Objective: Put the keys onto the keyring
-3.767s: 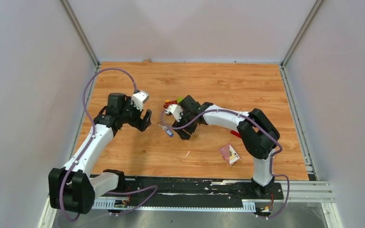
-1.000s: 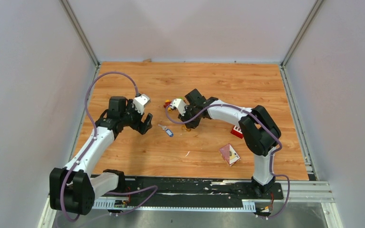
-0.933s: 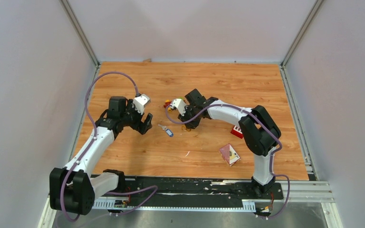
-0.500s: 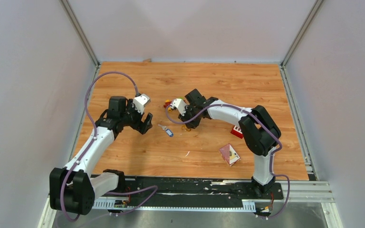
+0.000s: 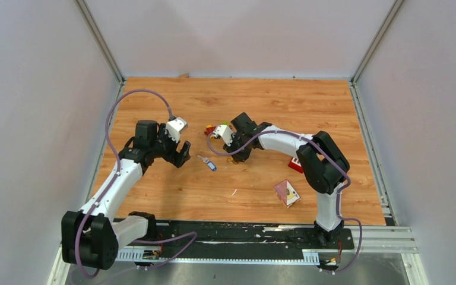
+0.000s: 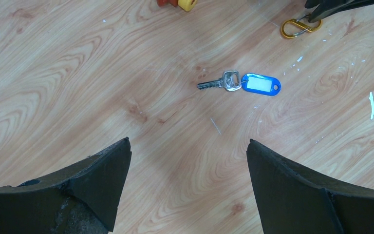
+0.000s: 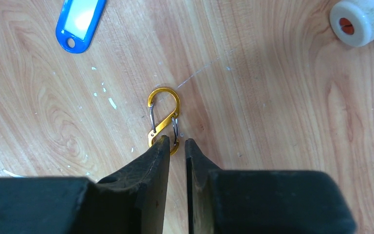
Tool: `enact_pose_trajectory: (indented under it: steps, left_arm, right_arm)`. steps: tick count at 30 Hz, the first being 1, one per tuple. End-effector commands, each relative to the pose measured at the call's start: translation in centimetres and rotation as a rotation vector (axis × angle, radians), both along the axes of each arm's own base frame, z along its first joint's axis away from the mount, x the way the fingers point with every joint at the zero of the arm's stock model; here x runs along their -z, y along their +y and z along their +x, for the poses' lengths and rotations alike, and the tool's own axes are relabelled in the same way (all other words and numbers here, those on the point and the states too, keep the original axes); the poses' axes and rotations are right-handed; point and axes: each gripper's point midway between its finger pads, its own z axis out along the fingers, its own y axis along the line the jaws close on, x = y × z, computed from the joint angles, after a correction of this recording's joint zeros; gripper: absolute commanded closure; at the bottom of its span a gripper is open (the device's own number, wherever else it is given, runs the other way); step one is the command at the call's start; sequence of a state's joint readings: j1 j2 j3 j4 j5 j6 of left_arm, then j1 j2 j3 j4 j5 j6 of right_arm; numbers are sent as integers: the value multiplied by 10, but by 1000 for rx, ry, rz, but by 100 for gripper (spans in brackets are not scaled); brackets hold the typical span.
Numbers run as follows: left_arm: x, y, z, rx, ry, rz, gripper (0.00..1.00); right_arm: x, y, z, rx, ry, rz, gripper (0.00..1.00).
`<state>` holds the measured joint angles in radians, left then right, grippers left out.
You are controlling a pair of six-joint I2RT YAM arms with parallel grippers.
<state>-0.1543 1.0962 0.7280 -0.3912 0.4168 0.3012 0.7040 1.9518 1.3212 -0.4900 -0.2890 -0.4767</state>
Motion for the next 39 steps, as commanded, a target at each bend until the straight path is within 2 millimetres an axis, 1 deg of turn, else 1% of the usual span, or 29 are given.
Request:
enact_pose_trajectory:
  steps: [1,8,13,16,18,21,24,28,30,33,35,37,39]
  left_arm:
    - [-18,-1,8,-3,-69,-16,5]
    - [-17,0,8,-4,-70,-10,4]
    - [-14,3,8,-4,-70,6,4]
    - [-12,5,8,-4,-72,21,4]
    - [-11,5,9,-2,-72,27,4]
    - [-12,4,9,4,-74,24,4]
    - [-15,1,10,20,-78,11,4]
    - [-20,-11,10,69,-69,-40,6]
    - [-22,-20,10,100,-56,-85,8]
    - [-25,-39,11,148,-5,-177,17]
    - [-34,-57,11,173,57,-267,22]
    - [-45,-75,12,192,123,-344,23]
    - [-56,-95,12,221,179,-416,25]
  right_arm:
    - [10,-2,-1,2,7,-9,81]
    - [19,-4,-2,9,-22,-50,83]
    - [23,-7,-1,10,-35,-76,92]
    - [19,-6,0,6,-33,-63,97]
    - [12,-4,1,5,-29,-39,100]
    - [-4,-3,6,-1,-49,-2,100]
    - [-25,-1,10,-18,-100,48,100]
    - [-53,2,9,-38,-158,115,100]
    - [-67,4,8,-46,-183,149,100]
    - [-93,6,8,-55,-231,198,100]
    - [-113,8,9,-58,-271,232,100]
    - [-131,8,11,-46,-315,259,100]
    - [-144,5,12,-28,-353,273,100]
